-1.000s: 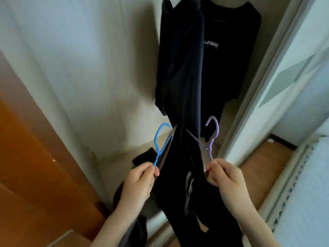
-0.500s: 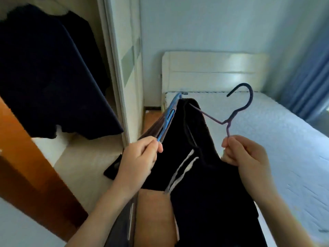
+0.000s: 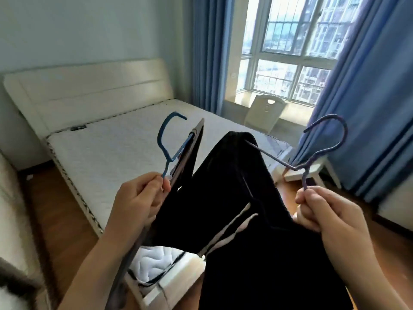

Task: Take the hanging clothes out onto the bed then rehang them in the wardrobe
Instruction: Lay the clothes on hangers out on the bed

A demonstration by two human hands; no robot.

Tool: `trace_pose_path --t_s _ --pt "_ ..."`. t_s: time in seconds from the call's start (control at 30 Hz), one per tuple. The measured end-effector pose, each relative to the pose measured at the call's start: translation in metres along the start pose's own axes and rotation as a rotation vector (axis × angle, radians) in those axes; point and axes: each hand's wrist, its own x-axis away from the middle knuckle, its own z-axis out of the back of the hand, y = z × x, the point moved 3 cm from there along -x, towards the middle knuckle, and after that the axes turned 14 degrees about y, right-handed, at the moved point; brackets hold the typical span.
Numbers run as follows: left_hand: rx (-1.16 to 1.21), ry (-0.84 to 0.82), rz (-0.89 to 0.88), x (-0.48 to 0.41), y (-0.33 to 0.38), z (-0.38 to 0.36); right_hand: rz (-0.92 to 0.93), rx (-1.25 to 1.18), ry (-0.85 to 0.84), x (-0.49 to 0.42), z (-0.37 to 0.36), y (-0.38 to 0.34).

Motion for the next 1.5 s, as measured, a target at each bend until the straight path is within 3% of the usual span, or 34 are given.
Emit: trace_pose_path --t_s 0.2,0.5,0.77,0.93,1.17,1.5 --pt "-0.083 -0.089 0.057 0.026 -0.050 -0.150 -0.113 0.056 0.154 -0.024 0.147 0.049" --pt "-0.243 -0.171 0.170 0.025 -0.133 -0.322 -0.179 0.285 0.249 -0.136 0.256 0.167" --pt "-0.180 -0.299 0.257 -0.075 -0.185 -0.525 -0.224 0.491 0.355 -0.278 0.334 0.252" --pt "-0.191 -0.413 0.231 -0.148 -0.184 -0.655 -0.258 0.483 0.553 -0.362 0.389 0.255" --pt "-0.146 -0.424 0.258 -0.221 -0.203 -0.822 -0.267 0.458 0.735 -0.488 0.482 0.299" --pt "-0.223 -0.188 0.246 -0.309 -0.234 -0.974 -0.240 0.450 0.516 -0.745 0.548 0.381"
